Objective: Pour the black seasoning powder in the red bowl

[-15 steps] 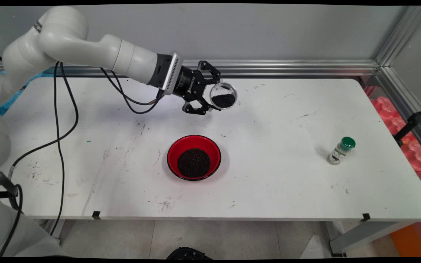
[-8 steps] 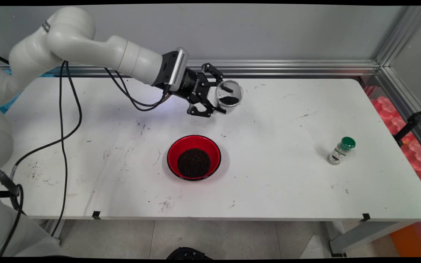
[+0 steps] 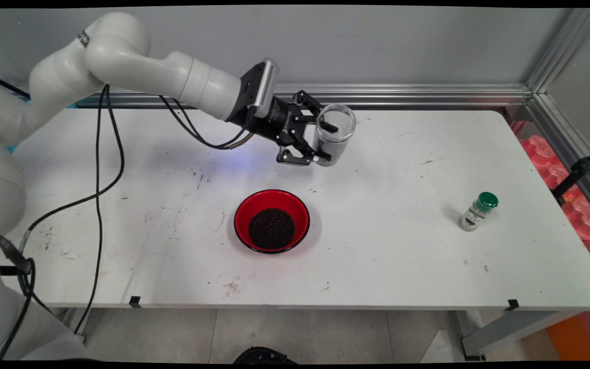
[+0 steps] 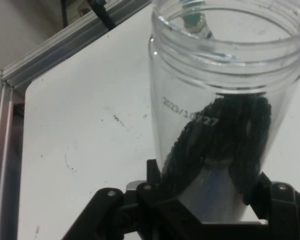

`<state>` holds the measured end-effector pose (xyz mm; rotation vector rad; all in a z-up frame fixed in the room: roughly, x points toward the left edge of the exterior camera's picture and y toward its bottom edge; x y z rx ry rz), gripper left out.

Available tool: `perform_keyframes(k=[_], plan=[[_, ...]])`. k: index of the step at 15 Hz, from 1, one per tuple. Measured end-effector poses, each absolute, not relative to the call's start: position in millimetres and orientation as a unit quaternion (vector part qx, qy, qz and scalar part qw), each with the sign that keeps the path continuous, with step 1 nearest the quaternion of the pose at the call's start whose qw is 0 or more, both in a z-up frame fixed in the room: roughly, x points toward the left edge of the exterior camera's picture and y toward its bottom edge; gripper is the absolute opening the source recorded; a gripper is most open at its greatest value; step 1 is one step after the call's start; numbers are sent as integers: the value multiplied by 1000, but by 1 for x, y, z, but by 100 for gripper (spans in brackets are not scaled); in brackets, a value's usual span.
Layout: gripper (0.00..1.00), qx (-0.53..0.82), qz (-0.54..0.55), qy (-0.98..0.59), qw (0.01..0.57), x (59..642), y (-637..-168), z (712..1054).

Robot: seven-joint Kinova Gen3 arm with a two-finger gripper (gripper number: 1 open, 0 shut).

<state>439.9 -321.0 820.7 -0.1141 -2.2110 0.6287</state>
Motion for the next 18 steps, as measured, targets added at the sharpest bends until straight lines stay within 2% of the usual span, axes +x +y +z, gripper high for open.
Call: perform_keyframes(k=[18], plan=[[0,60,194,-871,448,413,-364,799]])
